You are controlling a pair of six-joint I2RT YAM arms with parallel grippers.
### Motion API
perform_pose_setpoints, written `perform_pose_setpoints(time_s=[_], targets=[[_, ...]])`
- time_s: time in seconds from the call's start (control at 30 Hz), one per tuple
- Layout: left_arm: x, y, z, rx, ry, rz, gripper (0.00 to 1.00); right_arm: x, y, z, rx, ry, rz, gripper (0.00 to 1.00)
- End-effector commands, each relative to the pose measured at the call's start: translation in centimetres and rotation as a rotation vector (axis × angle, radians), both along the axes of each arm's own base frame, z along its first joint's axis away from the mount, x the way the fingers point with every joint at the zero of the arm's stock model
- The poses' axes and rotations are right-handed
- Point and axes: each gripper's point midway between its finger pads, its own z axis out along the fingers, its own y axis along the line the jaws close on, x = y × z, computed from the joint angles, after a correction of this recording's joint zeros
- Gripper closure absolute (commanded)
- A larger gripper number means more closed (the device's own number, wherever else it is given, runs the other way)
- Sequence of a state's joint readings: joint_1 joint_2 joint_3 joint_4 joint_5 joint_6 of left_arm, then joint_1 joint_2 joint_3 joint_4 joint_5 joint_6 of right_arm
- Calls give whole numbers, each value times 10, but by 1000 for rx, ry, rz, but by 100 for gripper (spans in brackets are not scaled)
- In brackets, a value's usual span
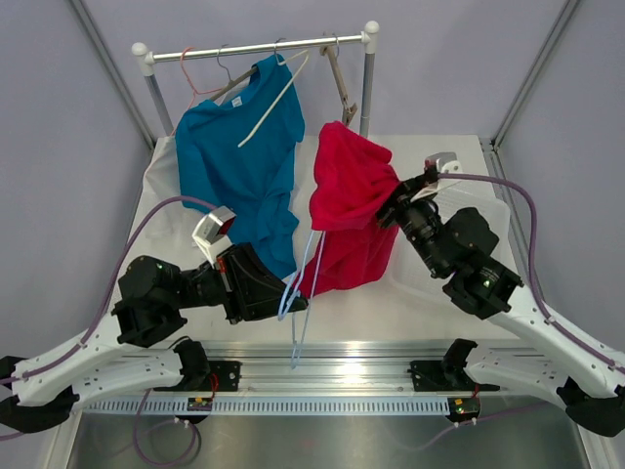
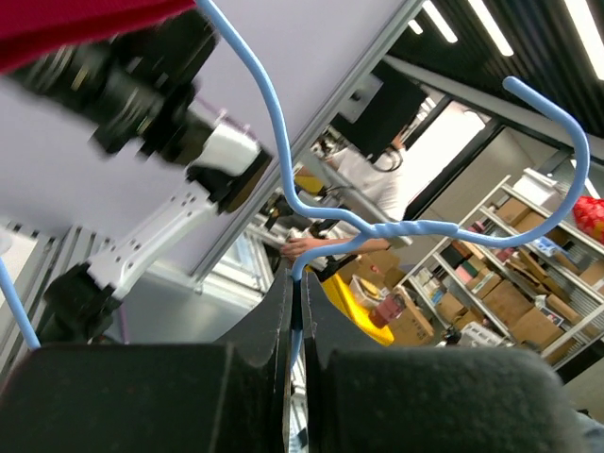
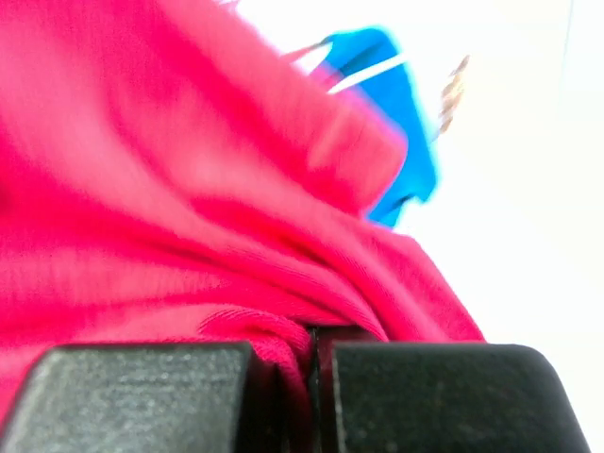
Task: Remove the t-shirt from the hanger
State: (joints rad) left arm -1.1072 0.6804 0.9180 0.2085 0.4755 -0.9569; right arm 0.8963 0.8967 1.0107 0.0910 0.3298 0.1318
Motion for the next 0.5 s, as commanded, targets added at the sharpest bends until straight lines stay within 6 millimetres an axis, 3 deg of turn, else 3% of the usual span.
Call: perform_pose_setpoints(time_s=[0.0, 0.13, 0.2, 0.23, 0.3, 0.33, 0.37, 0.43, 0.47], targets=[[-2, -3, -30, 72, -31, -6, 100, 12, -54, 64, 70, -69, -248, 100], [-7, 5, -51, 129, -75, -5, 100, 6, -86, 132, 90, -166, -350, 100], [-11, 9, -58, 143, -99, -16, 100, 7, -97, 153, 52, -204, -408, 100], [-12, 9, -65, 158, -103, -23, 100, 2, -112, 179, 88, -236, -454, 100], [-14, 9, -73, 177, -117, -31, 100, 18, -114, 190, 39, -253, -523, 100], [-14, 9, -81, 202, -127, -32, 100, 14, -129, 213, 55, -285, -569, 100], [-14, 8, -86, 217, -133, -39, 100, 28, -123, 214, 17, -277, -596, 100], [-13, 8, -95, 241, -148, -33, 100, 29, -143, 237, 24, -303, -666, 100], [-7, 7, -99, 250, -143, 7, 100, 37, -142, 233, -14, -286, -687, 100]])
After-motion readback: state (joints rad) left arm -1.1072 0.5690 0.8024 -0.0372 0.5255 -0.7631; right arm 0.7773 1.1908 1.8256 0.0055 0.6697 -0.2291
